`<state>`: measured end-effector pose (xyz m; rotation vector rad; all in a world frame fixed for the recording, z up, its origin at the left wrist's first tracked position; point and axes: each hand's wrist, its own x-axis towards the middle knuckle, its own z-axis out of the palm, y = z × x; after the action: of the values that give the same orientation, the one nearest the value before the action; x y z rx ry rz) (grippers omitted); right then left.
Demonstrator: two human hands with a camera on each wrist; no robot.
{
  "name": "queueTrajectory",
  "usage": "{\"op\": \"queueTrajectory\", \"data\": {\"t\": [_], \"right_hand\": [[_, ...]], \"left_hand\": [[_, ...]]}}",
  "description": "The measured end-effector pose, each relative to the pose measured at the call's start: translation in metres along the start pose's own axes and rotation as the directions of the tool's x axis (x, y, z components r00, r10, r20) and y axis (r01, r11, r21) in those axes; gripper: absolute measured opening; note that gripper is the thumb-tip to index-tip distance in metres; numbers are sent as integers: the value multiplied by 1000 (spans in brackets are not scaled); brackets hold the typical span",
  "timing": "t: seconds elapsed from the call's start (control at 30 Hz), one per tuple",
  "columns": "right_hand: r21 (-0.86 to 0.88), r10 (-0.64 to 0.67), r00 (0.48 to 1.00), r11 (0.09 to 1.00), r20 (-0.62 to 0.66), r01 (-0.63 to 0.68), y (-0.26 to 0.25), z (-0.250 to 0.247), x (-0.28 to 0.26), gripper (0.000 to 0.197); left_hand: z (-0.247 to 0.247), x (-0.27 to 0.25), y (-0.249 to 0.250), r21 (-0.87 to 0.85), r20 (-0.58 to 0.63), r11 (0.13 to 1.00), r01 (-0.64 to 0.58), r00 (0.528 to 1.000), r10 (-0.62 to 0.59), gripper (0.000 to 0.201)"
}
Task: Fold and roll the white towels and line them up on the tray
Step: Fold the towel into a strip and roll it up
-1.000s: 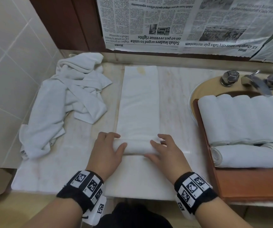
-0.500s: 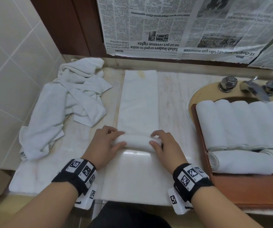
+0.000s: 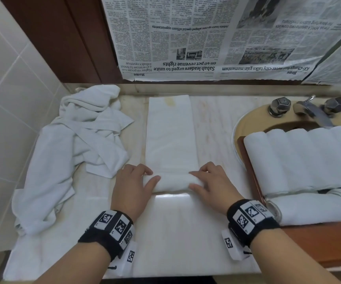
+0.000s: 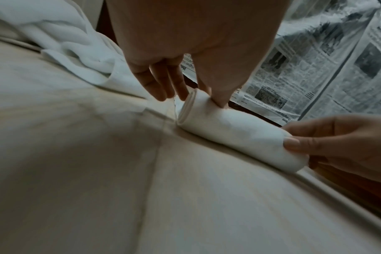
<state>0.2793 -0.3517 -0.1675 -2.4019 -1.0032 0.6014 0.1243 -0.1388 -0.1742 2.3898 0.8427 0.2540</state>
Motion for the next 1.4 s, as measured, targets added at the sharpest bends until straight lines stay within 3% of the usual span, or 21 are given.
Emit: {"op": "queueTrajectory", "data": {"t": [0.1,0.23,0.33,0.4,0.53,0.67,0.73,0.8,0.9,0.97,1.03,1.13,1.2,1.3,1.4], "right_hand": [[135,63,997,989,34,-67,-2,-6,8,34],[280,139,990,951,-11,-130,-4,-11,12,19],[220,126,985,971,-114,-98,-12,-6,12,8],[180,111,977,981,-183,-77,-15,0,11,20],[-47,45,997,998,-60,-47,-9,0,17,57],[-253,-81,994,966,-73,60,-7,-16,33,49],[-284,-70,998,956,7,69,-7,-25,44,47],[-233,-25,996,971,86,45,-5,-32,55,48],[37,53,994,998,98,-57,-4,-39,62,40],[206,113,991,970,74,-126,-5,-41,64,29],[262,148,988,953,31,-151,-8,-39,66,20],[214,163,979,968,-121,-135,-11,-29,66,16],[140,126,975,985,-183,-101,-11,-21,65,29],[-14,55,994,998,-92,-56,-7,-15,65,54],[-114,-20,995,993,-101,8,-2,-19,71,55]], "left_hand": [[-1,5,0,26,22,998,-52,998,52,32],[-8,10,-10,16,146,990,-141,980,137,57],[-10,17,-13,14,183,995,-96,979,92,57],[-9,22,-8,21,188,999,-39,982,34,54],[-6,33,7,42,155,996,81,984,-87,48],[-4,41,17,39,21,996,76,997,-77,34],[-3,44,21,73,-20,996,45,999,-43,23],[-2,47,21,104,-42,995,9,999,-4,22],[-2,50,16,167,-56,984,-66,996,77,38],[-3,51,13,195,26,977,-87,996,84,56],[-4,51,7,227,118,967,-116,989,91,69],[-7,56,-1,207,186,972,-114,980,76,74],[-8,63,-2,175,217,979,-103,974,63,76],[-11,78,0,121,279,991,-52,960,17,71],[-12,91,4,93,283,996,4,959,-30,47]]}}
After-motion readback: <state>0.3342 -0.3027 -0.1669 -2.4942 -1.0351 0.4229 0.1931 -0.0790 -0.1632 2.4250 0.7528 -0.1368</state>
